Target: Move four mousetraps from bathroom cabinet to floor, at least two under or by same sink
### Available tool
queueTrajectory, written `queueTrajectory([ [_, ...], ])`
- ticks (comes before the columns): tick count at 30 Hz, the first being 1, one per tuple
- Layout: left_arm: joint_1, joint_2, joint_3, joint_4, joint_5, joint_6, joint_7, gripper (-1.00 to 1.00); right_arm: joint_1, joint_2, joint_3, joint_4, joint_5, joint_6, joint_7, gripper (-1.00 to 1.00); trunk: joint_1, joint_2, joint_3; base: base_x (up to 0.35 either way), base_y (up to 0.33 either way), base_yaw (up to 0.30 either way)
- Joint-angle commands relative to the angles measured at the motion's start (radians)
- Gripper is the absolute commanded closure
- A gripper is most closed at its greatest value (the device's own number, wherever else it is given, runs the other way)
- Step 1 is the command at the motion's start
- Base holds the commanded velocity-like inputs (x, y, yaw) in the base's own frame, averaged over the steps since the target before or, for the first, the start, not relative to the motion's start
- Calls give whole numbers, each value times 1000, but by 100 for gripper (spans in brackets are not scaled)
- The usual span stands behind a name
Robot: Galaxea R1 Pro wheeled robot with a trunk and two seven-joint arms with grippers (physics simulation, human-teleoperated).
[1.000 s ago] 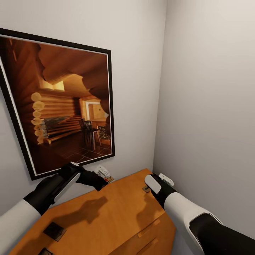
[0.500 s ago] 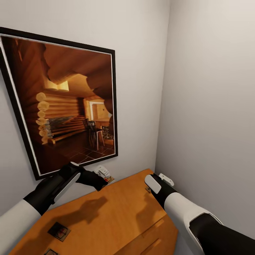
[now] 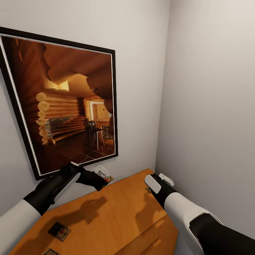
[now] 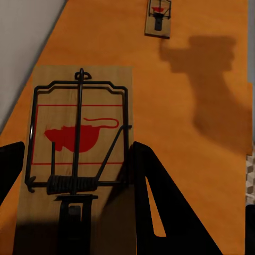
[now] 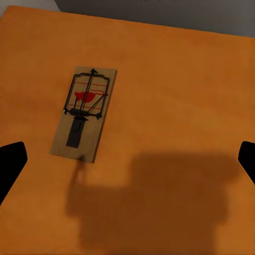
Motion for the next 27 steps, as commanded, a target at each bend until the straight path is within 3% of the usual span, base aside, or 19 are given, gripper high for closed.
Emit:
queueTrajectory([
  [1, -1, 1, -2, -1, -1, 3, -1, 100, 0, 0, 3, 0, 3, 10, -5, -100, 0, -1, -1, 0, 0, 0],
  [18, -1, 0, 0, 0, -1, 3, -2, 100, 0, 0, 3, 0, 3, 10, -5, -100, 0, -1, -1, 46, 0, 0],
  [27, -1, 0, 19, -1, -1, 3, -2, 100, 0, 0, 3, 0, 3, 10, -5, -100, 0, -1, -1, 53, 0, 0],
])
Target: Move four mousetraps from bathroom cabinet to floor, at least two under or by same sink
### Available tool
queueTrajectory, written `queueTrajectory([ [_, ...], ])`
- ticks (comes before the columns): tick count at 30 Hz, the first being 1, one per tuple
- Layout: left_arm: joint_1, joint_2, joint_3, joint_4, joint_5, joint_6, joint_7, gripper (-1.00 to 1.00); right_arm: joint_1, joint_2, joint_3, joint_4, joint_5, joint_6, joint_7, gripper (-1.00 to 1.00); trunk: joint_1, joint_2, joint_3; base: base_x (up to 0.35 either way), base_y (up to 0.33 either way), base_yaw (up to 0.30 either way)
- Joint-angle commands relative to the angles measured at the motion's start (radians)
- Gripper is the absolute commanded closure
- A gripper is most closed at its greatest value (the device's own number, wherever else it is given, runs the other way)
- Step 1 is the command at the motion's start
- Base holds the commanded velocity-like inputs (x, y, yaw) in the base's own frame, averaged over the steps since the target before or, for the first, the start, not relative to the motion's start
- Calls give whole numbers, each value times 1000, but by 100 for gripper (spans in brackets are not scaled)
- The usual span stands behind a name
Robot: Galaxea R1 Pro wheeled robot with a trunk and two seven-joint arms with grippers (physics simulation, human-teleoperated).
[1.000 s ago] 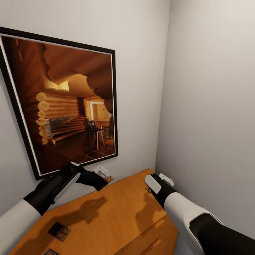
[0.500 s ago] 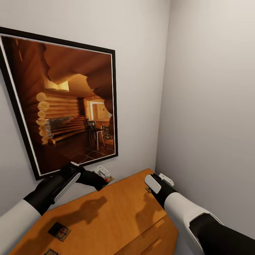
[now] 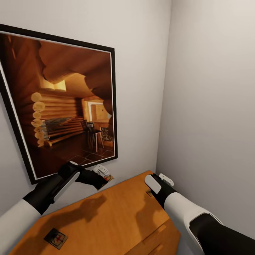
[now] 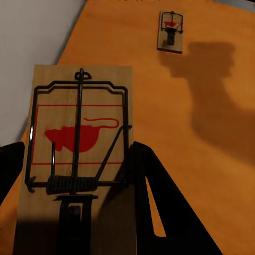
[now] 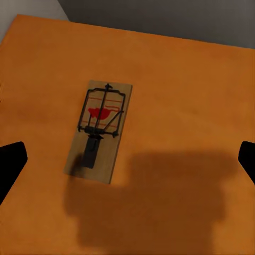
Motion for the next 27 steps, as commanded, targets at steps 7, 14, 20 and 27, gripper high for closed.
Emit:
queueTrajectory([
  [7, -1, 1, -1, -1, -1, 3, -1, 100, 0, 0, 4, 0, 3, 12, -7, -100, 0, -1, -1, 2, 0, 0],
  [14, -1, 1, 0, -1, -1, 3, -1, 100, 0, 0, 3, 0, 3, 12, -7, -100, 0, -1, -1, 0, 0, 0],
  [20, -1, 1, 0, -1, -1, 4, -1, 100, -1, 0, 3, 0, 3, 12, -7, -100, 0, -1, -1, 0, 0, 0],
  [27, -1, 1, 0, -1, -1, 4, -1, 100, -1, 0, 3, 0, 3, 13, -6, -100, 0, -1, -1, 0, 0, 0],
])
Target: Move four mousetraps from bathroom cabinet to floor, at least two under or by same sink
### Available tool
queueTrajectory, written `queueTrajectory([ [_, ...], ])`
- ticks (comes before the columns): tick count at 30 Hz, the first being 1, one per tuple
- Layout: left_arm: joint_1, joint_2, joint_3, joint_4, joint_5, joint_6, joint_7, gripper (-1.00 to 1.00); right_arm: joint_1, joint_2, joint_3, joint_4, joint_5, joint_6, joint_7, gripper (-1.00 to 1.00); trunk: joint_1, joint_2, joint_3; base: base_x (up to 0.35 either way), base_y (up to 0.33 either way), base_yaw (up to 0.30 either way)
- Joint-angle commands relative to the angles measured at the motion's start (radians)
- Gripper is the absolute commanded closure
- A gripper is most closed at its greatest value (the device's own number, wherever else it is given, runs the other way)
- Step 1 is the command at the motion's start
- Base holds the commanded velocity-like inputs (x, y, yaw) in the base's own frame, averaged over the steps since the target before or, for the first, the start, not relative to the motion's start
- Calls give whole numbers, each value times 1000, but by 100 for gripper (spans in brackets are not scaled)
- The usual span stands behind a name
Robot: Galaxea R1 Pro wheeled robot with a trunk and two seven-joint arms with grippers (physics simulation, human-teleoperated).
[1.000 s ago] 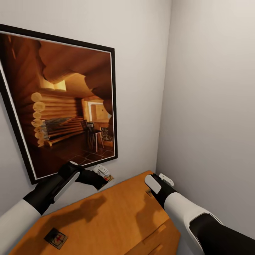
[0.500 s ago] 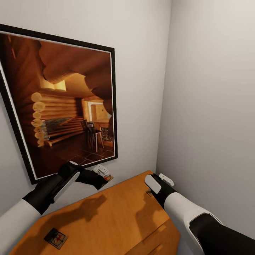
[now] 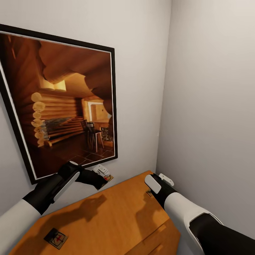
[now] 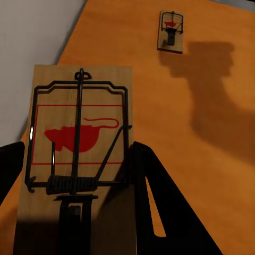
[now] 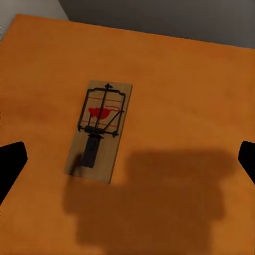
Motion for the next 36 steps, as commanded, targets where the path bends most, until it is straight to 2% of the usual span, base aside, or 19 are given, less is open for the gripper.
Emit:
queueTrajectory([
  [1, -1, 1, -1, -1, -1, 3, -1, 100, 0, 0, 3, 0, 3, 10, -5, -100, 0, -1, -1, 0, 0, 0],
  [16, -1, -1, -1, -1, -1, 3, -1, 100, 0, 0, 3, 0, 3, 11, -5, -100, 0, -1, -1, 87, 0, 0],
  [36, -1, 0, -1, -1, -1, 3, -1, 100, 0, 0, 3, 0, 2, 13, -5, -100, 0, -1, -1, 5, 0, 0],
])
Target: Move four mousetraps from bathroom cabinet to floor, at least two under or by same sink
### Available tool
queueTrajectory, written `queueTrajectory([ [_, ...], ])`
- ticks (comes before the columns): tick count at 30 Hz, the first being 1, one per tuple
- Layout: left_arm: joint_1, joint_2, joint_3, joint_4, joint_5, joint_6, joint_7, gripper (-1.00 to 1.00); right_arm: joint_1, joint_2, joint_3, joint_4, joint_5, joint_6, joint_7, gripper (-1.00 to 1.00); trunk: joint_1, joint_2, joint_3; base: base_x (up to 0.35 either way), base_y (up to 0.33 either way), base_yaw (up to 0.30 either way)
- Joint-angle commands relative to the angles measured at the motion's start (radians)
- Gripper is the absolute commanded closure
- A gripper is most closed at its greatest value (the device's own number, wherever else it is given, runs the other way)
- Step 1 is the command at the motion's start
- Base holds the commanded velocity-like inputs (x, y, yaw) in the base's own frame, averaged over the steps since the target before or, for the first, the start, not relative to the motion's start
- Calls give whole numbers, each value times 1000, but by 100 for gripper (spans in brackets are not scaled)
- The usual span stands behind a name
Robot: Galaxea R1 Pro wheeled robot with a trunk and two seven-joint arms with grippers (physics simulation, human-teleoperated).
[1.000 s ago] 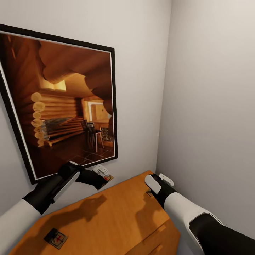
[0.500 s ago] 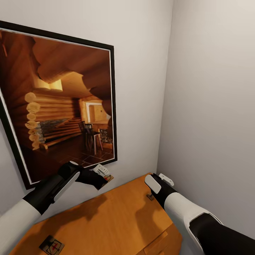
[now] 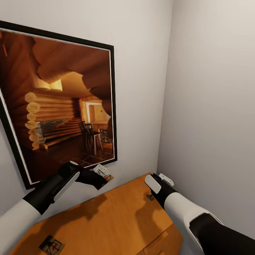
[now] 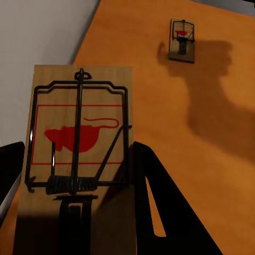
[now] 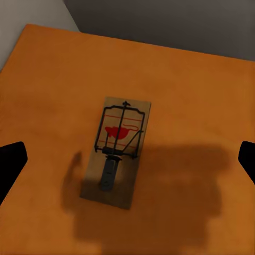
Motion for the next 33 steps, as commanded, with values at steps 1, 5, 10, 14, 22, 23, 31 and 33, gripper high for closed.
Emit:
queueTrajectory([
  [1, -1, 1, -2, -1, -1, 3, -1, 100, 0, 0, 3, 0, 3, 10, -5, -100, 0, -1, -1, 0, 0, 0],
  [5, -1, 1, -1, -1, -1, 3, -1, 100, 0, 0, 3, 0, 3, 11, -5, -100, 0, -1, -1, 0, 0, 0],
  [10, -1, 1, 0, -1, -1, 3, -1, 100, 0, 0, 3, 0, 3, 11, -5, -100, 0, -1, -1, 84, 0, 0],
  [14, -1, 1, 0, -1, -1, 3, -1, 100, -1, 0, 3, 0, 3, 11, -5, -100, 0, -1, -1, 78, 0, 0],
  [22, -1, 1, 0, -1, -1, 3, -1, 100, -1, 0, 3, 0, 3, 11, -6, -100, 0, -1, -1, 13, 0, 0],
  [23, -1, 1, 0, -1, -1, 3, -1, 100, -1, 0, 3, 0, 3, 10, -6, -100, 0, -1, -1, 2, 0, 0],
  [31, -1, 1, 0, -1, -1, 3, -1, 100, 0, 0, 3, 0, 3, 8, -7, -100, 0, -1, -1, 0, 0, 0],
  [33, -1, 1, 0, -1, -1, 3, -1, 100, 0, 0, 3, 0, 3, 7, -8, -100, 0, -1, -1, 0, 0, 0],
])
